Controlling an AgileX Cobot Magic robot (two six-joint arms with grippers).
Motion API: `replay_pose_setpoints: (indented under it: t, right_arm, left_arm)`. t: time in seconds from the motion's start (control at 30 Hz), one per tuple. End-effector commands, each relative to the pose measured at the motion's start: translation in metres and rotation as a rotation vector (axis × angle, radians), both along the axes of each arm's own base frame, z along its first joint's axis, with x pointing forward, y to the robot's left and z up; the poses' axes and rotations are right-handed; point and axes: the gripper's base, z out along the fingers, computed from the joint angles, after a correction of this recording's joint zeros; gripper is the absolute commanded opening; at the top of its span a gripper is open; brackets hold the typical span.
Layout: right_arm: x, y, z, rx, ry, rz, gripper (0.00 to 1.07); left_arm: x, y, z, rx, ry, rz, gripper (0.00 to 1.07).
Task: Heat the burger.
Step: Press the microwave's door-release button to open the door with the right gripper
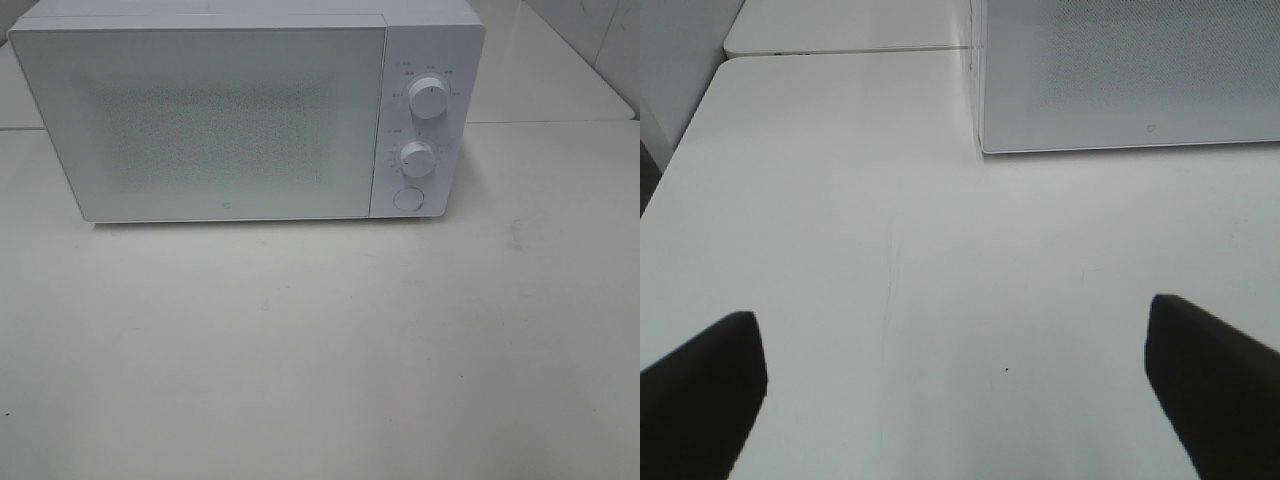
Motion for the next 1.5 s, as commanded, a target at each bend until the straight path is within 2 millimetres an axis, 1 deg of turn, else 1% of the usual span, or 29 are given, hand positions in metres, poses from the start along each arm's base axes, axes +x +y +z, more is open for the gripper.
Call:
replay_pose_setpoints:
  t: [0.03,0.13,0.17,0.2,0.23,0.27,0.3,0.33,0.37,0.47,0.73,0.77,1.5]
  right_arm:
    - [-0.011,-0.002,0.002,0.006,-0.053,-0.025,0.75]
    - [-0.028,-0.003,0.004,0.025,-0.139,-0.043,0.75]
    - [-0.028,-0.003,0.004,0.025,-0.139,-0.043,0.75]
    - [-0.036,-0.003,0.005,0.034,-0.172,-0.041,0.75]
    - [-0.036,-0.003,0.005,0.034,-0.172,-0.041,0.75]
    - [-0.040,-0.002,0.005,0.041,-0.185,-0.039,0.75]
    - [-0.048,-0.003,0.005,0.047,-0.203,-0.039,0.75]
    - [-0.048,-0.003,0.005,0.047,-0.203,-0.039,0.75]
    - [-0.054,-0.003,0.005,0.051,-0.223,-0.040,0.75]
    - [-0.062,-0.004,0.004,0.054,-0.263,-0.040,0.75]
    - [-0.064,-0.004,-0.005,0.037,-0.168,-0.046,0.75]
    - [-0.062,-0.005,-0.013,0.019,-0.124,-0.042,0.75]
    - [-0.063,-0.004,-0.011,0.018,-0.132,-0.030,0.75]
  left_arm:
    - [-0.004,0.000,-0.001,0.004,-0.025,0.001,0.98]
    - [-0.004,0.000,-0.001,0.004,-0.025,0.001,0.98]
    - [-0.004,0.000,-0.001,0.004,-0.025,0.001,0.98]
    - [-0.004,0.000,-0.001,0.004,-0.025,0.001,0.98]
    - [-0.004,0.000,-0.001,0.004,-0.025,0.001,0.98]
    - [-0.004,0.000,-0.001,0.004,-0.025,0.001,0.98]
    - [-0.004,0.000,-0.001,0.004,-0.025,0.001,0.98]
    - [-0.004,0.000,-0.001,0.004,-0.025,0.001,0.98]
    - [-0.004,0.000,-0.001,0.004,-0.025,0.001,0.98]
    - [-0.004,0.000,-0.001,0.004,-0.025,0.001,0.98]
    - [-0.003,0.000,-0.001,0.004,-0.024,0.001,0.98]
    - [-0.003,0.000,-0.001,0.004,-0.024,0.001,0.98]
    - [-0.003,0.000,-0.001,0.004,-0.024,0.001,0.98]
